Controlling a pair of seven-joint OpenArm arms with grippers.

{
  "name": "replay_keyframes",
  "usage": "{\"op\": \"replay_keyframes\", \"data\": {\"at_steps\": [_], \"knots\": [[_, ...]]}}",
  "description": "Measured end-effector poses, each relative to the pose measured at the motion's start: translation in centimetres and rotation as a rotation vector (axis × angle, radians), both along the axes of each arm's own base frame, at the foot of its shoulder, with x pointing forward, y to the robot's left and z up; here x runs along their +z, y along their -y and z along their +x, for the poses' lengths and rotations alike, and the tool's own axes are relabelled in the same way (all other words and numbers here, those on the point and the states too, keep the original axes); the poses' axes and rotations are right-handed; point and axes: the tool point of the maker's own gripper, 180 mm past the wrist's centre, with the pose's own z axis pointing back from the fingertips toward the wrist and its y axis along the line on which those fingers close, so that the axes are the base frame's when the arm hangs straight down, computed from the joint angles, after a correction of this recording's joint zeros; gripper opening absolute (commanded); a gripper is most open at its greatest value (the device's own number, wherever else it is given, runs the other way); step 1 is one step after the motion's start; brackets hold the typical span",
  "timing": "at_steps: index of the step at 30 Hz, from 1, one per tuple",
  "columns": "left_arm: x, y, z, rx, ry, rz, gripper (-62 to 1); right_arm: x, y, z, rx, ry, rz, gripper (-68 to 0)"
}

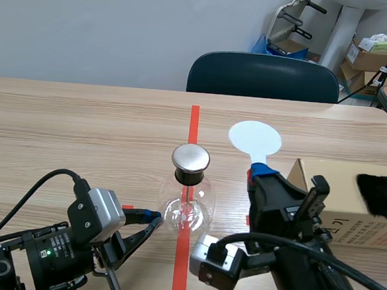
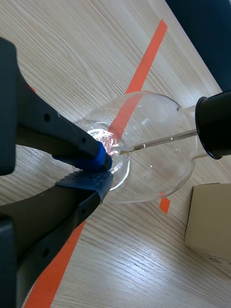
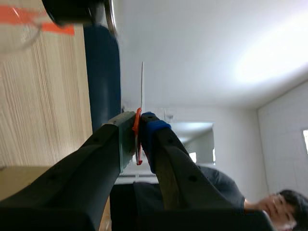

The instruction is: Do the electroscope experiment

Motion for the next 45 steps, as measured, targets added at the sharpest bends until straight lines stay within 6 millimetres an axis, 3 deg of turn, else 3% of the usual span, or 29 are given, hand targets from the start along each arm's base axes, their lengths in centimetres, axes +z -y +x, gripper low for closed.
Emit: {"op": "replay_keyframes", "data": {"at_steps": [12,30,37,45], "knots": [[0.0,0.0,0.0,0.0,0.0,0.0,-58.0,-0.3,-4.6,-2.9,0.301,-0.005,-0.019,-65.8],[0.0,0.0,0.0,0.0,0.0,0.0,-58.0,-0.3,-5.0,-3.3,0.334,-0.006,-0.022,-65.8],[0.0,0.0,0.0,0.0,0.0,0.0,-58.0,-0.2,-3.7,-2.2,0.238,-0.004,-0.015,-65.8],[-0.3,-0.1,0.0,0.003,-0.008,0.012,-58.0,0.0,0.6,0.2,-0.035,0.001,0.002,-65.8]]}}
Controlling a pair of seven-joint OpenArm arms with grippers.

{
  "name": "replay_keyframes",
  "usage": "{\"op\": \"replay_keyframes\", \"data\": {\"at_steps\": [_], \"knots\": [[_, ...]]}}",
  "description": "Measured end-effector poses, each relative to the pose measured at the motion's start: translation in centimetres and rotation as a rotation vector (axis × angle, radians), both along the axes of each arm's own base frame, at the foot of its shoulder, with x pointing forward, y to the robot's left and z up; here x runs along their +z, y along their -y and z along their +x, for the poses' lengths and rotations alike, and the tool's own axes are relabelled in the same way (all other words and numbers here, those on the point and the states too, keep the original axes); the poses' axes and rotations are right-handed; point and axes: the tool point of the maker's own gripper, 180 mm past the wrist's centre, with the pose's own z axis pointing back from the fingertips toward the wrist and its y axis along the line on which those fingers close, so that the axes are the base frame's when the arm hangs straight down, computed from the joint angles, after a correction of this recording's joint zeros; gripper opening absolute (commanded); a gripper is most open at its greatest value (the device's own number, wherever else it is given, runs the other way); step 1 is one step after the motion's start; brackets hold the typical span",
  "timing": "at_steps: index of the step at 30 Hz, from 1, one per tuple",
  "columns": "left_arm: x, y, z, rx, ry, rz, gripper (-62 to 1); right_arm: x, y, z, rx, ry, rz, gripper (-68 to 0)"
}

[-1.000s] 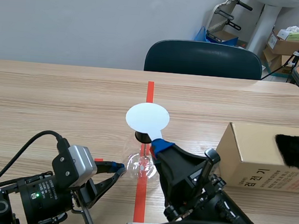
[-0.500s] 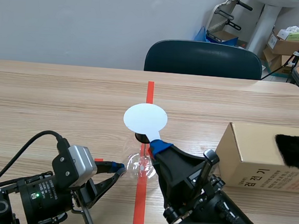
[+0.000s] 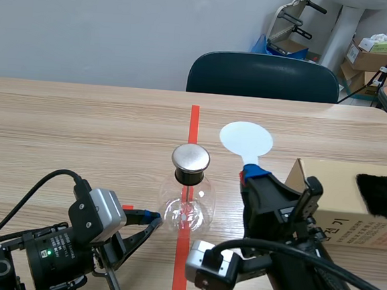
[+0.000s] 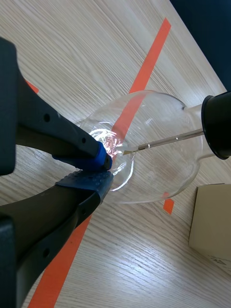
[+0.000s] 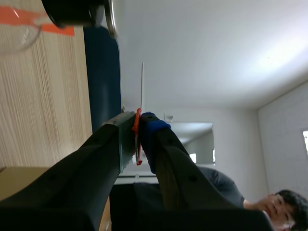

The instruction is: Do the electroscope experiment

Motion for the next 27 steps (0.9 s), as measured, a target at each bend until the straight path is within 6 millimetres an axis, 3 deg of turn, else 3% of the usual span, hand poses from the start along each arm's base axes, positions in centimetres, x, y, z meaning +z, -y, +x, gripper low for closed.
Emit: {"op": "replay_keyframes", "data": {"at_steps": [6,12,23,27], "knots": [[0.0,0.0,0.0,0.0,0.0,0.0,-58.0,0.1,2.8,0.9,-0.161,0.003,0.01,-65.8],[0.0,0.0,0.0,0.0,0.0,0.0,-58.0,0.1,4.2,1.1,-0.242,0.004,0.015,-65.8],[0.0,0.0,0.0,0.0,0.0,0.0,-58.0,0.2,4.7,1.2,-0.27,0.005,0.017,-65.8],[0.0,0.0,0.0,0.0,0.0,0.0,-58.0,0.1,3.7,1.0,-0.215,0.004,0.014,-65.8]]}}
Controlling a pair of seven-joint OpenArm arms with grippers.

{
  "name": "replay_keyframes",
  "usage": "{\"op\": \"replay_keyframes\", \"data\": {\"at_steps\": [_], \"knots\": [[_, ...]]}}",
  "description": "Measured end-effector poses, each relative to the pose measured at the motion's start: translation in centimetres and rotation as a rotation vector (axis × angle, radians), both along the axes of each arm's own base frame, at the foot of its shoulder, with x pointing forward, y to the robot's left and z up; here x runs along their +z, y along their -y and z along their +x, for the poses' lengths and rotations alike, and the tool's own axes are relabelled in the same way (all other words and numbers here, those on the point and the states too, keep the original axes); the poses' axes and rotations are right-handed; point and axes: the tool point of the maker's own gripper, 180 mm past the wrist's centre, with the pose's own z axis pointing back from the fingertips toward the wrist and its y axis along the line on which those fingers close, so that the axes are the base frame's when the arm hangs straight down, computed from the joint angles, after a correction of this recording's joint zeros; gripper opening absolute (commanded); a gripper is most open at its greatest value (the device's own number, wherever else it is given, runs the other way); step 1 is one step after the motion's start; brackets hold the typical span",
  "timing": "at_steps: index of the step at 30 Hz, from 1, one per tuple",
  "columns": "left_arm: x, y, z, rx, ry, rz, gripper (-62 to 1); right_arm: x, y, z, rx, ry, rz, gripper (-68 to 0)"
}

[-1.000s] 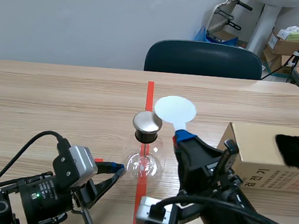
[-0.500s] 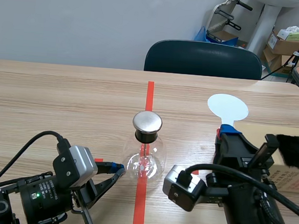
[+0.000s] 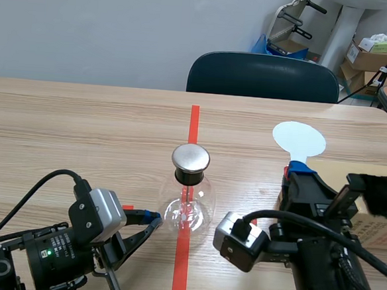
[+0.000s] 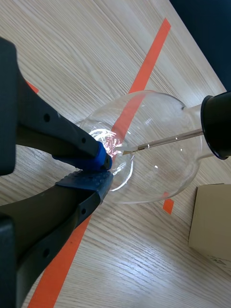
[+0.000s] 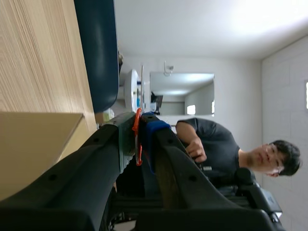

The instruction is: Do the electroscope experiment

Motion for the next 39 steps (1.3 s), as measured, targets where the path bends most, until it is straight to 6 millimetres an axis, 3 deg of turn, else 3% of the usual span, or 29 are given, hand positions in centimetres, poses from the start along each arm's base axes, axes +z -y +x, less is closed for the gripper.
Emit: {"op": "replay_keyframes", "data": {"at_steps": [18,24,39], "knots": [[0.0,0.0,0.0,0.0,0.0,0.0,-58.0,-0.4,-8.4,-3.8,0.517,-0.009,-0.033,-65.8],[0.0,0.0,0.0,0.0,0.0,0.0,-58.0,-0.4,-9.3,-4.5,0.58,-0.01,-0.037,-65.8],[0.0,0.0,0.0,0.0,0.0,0.0,-58.0,-0.4,-9.3,-4.5,0.58,-0.01,-0.037,-65.8]]}}
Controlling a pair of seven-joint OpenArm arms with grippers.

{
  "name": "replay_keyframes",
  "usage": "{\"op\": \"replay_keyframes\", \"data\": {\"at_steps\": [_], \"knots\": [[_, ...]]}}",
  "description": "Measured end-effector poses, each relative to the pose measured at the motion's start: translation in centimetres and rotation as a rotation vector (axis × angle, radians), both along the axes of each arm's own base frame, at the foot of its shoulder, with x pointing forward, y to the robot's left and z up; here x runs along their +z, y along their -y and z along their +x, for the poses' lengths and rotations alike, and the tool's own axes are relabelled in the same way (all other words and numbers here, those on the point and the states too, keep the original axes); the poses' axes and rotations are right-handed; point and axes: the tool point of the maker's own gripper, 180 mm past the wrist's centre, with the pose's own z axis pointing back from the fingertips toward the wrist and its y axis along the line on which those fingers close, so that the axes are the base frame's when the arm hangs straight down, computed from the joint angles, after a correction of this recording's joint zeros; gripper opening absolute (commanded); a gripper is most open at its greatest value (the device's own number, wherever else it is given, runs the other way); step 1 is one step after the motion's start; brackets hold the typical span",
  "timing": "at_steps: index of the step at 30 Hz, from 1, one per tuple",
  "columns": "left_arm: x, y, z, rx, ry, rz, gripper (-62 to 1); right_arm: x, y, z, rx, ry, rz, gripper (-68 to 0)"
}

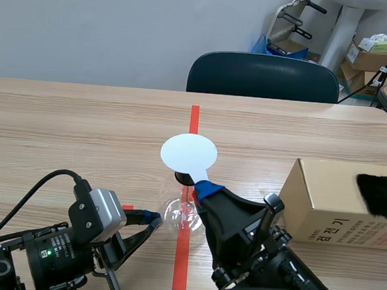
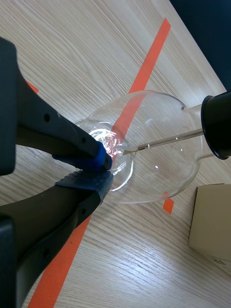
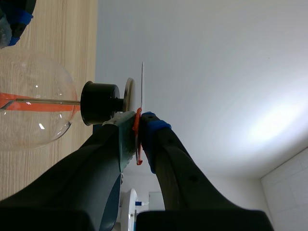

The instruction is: Do the electroscope experiment

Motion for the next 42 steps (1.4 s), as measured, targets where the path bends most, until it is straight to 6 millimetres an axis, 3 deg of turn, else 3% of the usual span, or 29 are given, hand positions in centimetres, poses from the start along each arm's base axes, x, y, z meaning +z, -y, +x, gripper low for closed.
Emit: {"op": "replay_keyframes", "data": {"at_steps": [8,17,27,42], "knots": [[0.0,0.0,0.0,0.0,0.0,0.0,-58.0,0.1,1.2,1.0,-0.084,0.001,0.005,-65.8],[0.0,0.0,0.0,0.0,0.0,0.0,-58.0,0.3,6.1,3.7,-0.4,0.007,0.026,-65.8],[0.0,0.0,0.0,0.0,0.0,0.0,-58.0,0.5,10.6,4.7,-0.656,0.011,0.042,-65.8],[0.0,0.0,0.0,0.0,0.0,0.0,-58.0,0.5,10.9,4.7,-0.673,0.01,0.042,-65.8]]}}
